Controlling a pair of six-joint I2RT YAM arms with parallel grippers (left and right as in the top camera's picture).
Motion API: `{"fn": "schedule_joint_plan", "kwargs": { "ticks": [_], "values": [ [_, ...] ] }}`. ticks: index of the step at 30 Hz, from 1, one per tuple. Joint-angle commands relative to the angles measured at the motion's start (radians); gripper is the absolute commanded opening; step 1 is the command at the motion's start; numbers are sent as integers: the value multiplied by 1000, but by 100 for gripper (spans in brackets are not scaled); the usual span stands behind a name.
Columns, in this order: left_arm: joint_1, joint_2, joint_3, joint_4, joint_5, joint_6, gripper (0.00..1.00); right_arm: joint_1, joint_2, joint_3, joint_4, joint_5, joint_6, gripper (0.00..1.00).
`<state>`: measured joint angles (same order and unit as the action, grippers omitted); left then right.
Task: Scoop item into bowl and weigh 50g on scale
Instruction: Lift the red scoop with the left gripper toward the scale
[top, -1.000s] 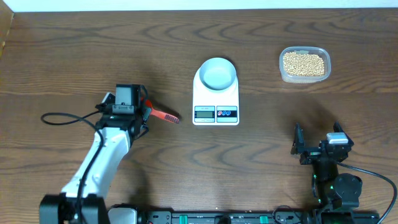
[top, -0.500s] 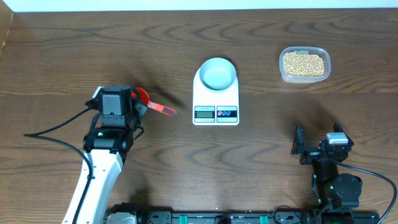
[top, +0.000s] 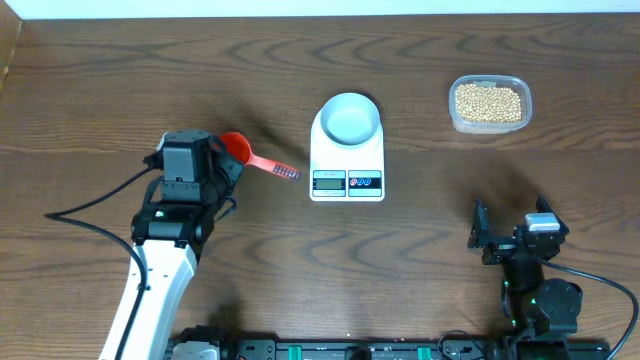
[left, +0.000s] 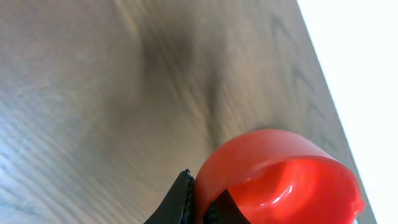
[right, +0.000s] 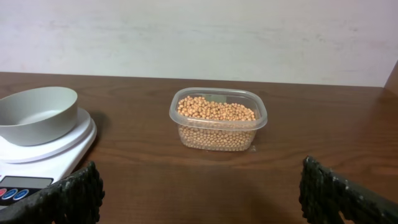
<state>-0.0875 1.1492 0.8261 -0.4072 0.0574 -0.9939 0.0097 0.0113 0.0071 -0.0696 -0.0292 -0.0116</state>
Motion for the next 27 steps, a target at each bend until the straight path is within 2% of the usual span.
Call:
{"fn": "schedule_joint_plan", "kwargs": {
  "ticks": [1,7,14,22,24,27],
  "values": [
    [-25,-6,63,-22,-22,2,7,4,-5,-2,-3,-3,-8,99],
    [-75,-6,102,-26,-51,-28,7,4,-5,-2,-3,-3,-8,99],
    [-222,14,106,-24,-182,-216,7,4,-5,-2,-3,-3,-8,99],
    [-367,162,143,57,-179,-367,7,4,-5,-2,-3,-3,-8,99],
    [-388,222,195,36,-149,-372,7,4,-5,-2,-3,-3,-8,99],
    [-391,280,288,-86,-136,-369,7,4,-5,-2,-3,-3,-8,99]
  ]
}}
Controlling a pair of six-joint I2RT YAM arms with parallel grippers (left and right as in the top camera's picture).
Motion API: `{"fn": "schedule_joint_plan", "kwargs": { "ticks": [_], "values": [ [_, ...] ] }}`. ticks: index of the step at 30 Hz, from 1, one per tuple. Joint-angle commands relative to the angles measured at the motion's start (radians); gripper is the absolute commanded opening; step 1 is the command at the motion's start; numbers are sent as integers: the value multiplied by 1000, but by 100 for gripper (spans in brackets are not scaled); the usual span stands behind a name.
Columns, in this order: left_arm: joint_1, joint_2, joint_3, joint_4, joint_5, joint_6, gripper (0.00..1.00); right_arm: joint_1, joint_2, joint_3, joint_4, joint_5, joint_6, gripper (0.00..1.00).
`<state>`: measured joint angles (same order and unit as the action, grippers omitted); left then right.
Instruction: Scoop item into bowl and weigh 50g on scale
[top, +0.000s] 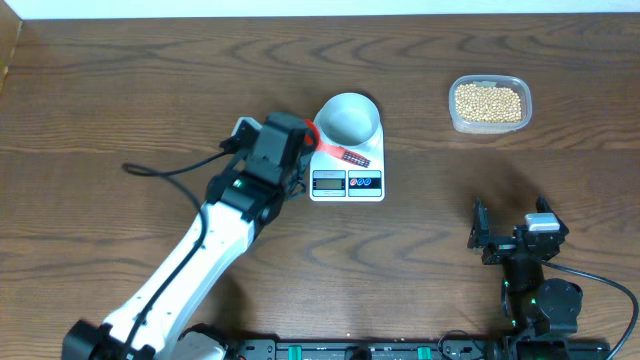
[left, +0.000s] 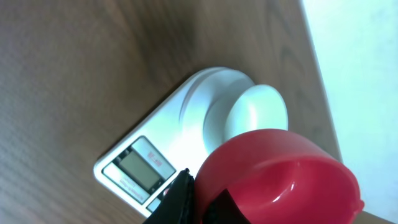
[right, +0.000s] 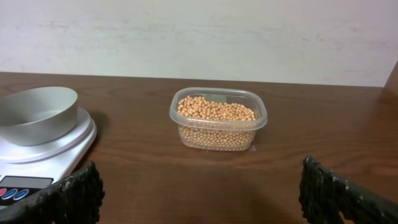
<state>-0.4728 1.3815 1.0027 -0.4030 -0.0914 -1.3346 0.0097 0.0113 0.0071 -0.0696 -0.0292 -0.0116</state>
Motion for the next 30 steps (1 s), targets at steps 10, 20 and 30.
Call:
{"fn": "schedule_joint_plan", "kwargs": {
  "ticks": [10,20,30],
  "values": [
    [-67,88,232,-210,12,87,7,4,-5,-2,-3,-3,-8,99],
    [-79,88,232,-217,60,137,7,4,-5,-2,-3,-3,-8,99],
    [-79,88,232,-213,25,126,7,4,-5,-2,-3,-3,-8,99]
  ]
}}
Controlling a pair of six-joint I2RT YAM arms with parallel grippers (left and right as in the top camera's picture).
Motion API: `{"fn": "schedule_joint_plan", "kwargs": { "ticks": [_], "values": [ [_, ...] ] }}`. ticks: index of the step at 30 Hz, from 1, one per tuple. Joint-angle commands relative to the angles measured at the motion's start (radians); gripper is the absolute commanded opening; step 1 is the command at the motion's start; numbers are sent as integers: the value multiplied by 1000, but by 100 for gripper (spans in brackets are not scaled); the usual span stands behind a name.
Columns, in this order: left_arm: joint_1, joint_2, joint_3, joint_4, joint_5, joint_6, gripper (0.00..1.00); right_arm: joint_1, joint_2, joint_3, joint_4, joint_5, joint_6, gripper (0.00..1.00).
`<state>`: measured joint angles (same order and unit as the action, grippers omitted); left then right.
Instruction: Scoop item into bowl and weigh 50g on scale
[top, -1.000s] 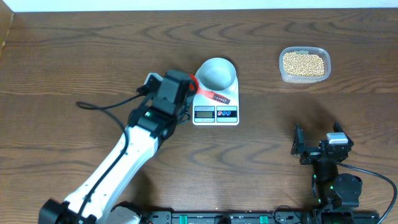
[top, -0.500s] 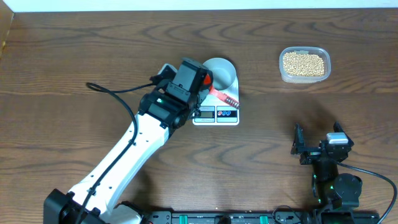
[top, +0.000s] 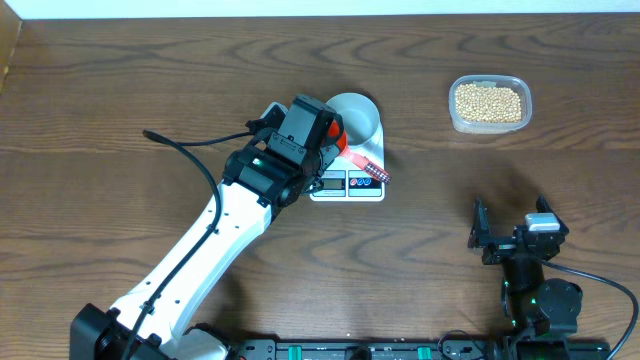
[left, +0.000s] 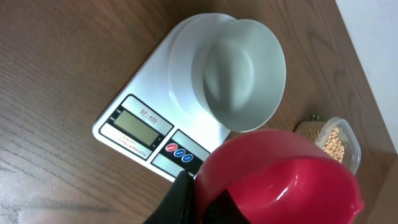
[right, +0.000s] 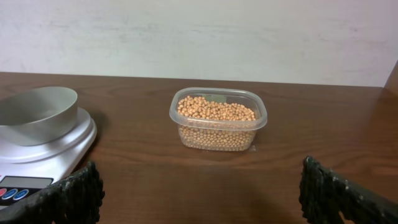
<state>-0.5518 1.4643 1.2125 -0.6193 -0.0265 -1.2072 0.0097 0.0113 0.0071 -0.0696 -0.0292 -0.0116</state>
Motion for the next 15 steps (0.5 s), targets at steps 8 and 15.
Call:
{"fn": "schedule_joint_plan", "kwargs": {
  "ticks": [8,15],
  "values": [
    [1,5,22,37,-106,-2,7,4,-5,-2,-3,-3,-8,99],
    [1,5,22,37,-107,-63,7,4,-4,-2,-2,13,-13,99]
  ]
}}
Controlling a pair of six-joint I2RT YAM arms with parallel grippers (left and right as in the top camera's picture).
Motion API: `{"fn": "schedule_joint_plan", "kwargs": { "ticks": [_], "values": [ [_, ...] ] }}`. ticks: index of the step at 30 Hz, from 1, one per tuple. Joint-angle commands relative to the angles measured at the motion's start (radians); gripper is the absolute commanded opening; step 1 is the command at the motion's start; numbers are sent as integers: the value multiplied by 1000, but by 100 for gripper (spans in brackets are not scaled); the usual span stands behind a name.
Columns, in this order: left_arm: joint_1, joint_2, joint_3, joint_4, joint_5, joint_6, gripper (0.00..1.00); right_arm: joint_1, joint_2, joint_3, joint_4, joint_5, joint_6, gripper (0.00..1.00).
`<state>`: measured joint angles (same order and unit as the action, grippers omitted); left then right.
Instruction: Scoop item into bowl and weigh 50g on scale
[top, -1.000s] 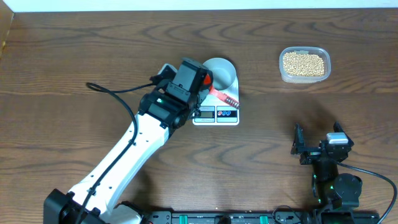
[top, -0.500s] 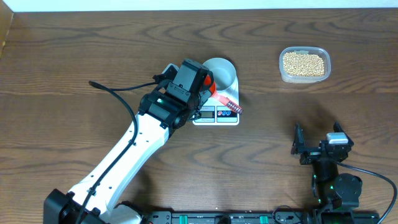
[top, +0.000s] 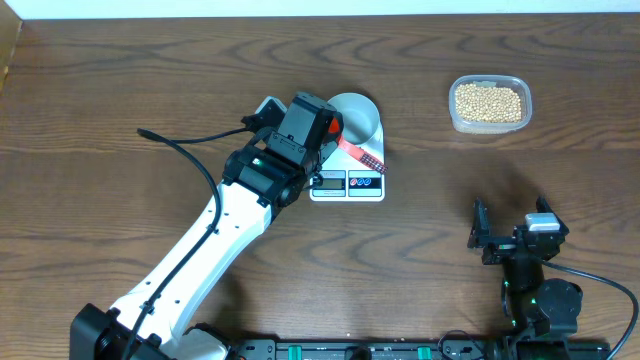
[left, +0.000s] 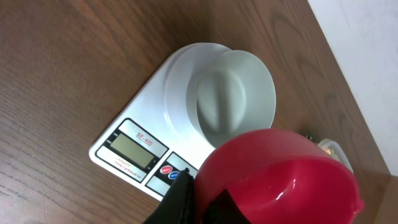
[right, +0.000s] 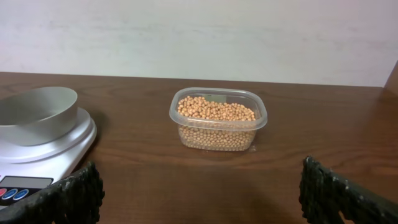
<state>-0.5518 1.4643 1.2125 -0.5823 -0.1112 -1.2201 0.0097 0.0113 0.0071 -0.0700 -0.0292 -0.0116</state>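
Note:
My left gripper (top: 322, 133) hangs over the white scale (top: 347, 184), shut on the red scoop (left: 280, 180). The scoop's cup looks empty and fills the lower right of the left wrist view. Its ribbed handle (top: 360, 154) sticks out toward the scale's right side. The grey-white bowl (top: 357, 115) sits empty on the scale's platform, just beyond the scoop. The clear tub of soybeans (top: 489, 103) stands at the back right, apart from both arms. Near the front edge my right gripper (right: 202, 199) rests open with nothing between its fingers.
The scale's display and buttons (left: 146, 155) face the front edge. Bare dark wood table (top: 120, 90) spreads left of the scale and between scale and tub. A black cable (top: 190, 150) trails from the left arm.
The left gripper with the scoop has shifted slightly toward the back; the handle end now lies a little farther back over the scale. The right arm has not moved.
First the left gripper held the red scoop over bare wood well left of the scale. Then it was at the scale's left edge, then over the scale beside the bowl, where it still hangs. The right gripper stayed open and still throughout.

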Motion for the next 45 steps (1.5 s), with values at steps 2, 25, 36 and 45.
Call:
{"fn": "schedule_joint_plan", "kwargs": {
  "ticks": [2,25,36,45],
  "values": [
    [1,5,22,0,-22,-61,7,4,-3,-2,-2,16,-13,99],
    [0,6,22,0,-37,-72,7,5,3,-2,144,-88,118,99],
    [0,6,22,0,-37,-72,7,4,189,43,272,-118,288,99],
    [0,6,22,0,-36,-72,7,4,623,360,176,-410,288,99]
  ]
}}
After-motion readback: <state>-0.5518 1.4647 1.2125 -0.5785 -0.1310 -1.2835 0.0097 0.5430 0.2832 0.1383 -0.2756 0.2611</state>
